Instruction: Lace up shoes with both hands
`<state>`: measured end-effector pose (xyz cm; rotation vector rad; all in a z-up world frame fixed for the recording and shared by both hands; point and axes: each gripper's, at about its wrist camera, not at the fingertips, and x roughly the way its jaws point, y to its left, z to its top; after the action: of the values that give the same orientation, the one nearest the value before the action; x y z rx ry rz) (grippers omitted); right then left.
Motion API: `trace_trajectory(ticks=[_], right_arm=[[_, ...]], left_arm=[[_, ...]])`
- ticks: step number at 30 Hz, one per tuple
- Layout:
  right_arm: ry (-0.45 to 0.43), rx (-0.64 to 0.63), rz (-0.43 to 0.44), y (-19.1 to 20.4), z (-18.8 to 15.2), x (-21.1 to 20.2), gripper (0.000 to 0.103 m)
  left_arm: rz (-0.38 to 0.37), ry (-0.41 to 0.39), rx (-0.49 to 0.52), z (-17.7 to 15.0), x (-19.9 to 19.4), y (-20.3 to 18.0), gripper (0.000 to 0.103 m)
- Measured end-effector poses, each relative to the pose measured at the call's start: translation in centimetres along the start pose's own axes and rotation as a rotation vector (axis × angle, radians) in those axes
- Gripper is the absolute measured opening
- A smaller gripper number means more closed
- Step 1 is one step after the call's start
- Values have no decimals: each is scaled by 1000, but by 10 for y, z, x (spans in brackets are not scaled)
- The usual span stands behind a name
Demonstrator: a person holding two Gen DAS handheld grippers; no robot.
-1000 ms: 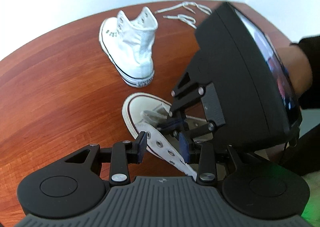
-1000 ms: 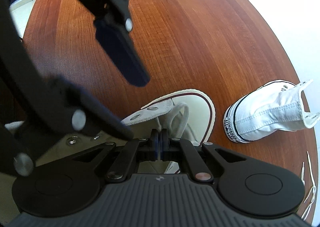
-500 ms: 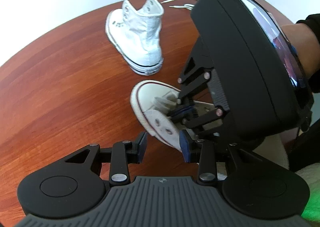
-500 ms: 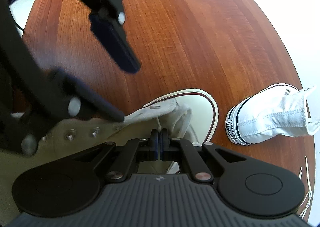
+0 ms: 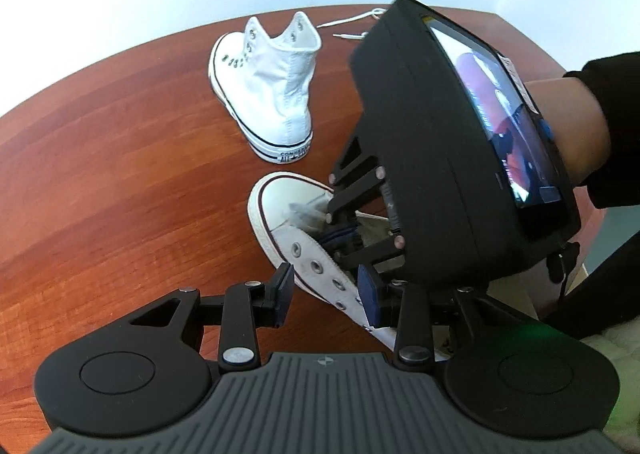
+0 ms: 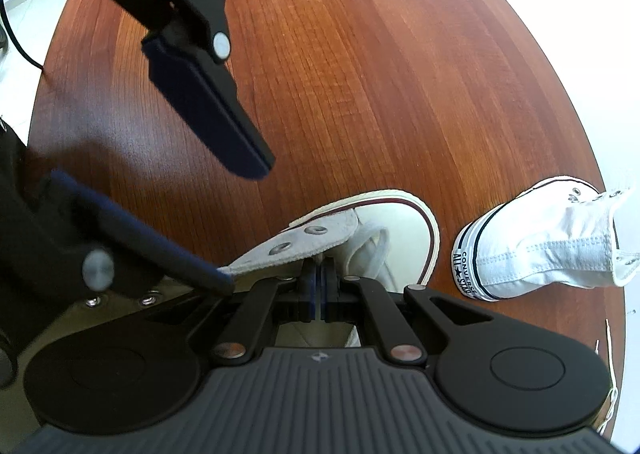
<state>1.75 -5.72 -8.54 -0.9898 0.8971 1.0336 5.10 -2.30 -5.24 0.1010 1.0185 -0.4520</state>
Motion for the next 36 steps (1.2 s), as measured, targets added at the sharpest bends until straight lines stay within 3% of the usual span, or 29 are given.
trace_trajectory(ticks=[7,10,15,22,26,36], right_arm=[[-31,11,11,5,-1,-9,2],[-39,21,14,7,-1,-11,2],[-55,37,14,11,-3,-15,2],[-84,60,20,21,-11,-27,2],[-111,73,21,23,-9,-32,2],[-139,101,20,24,-11,-33,2]], left_arm=[[20,-3,-29,-2,1,13,36],[43,0,4,-4,4,19,35],[61,28,78,-3,14,26,24],[85,68,346,-3,31,14,15],[82,35,527,-6,33,1,14],[111,91,746,-8,48,-12,12]])
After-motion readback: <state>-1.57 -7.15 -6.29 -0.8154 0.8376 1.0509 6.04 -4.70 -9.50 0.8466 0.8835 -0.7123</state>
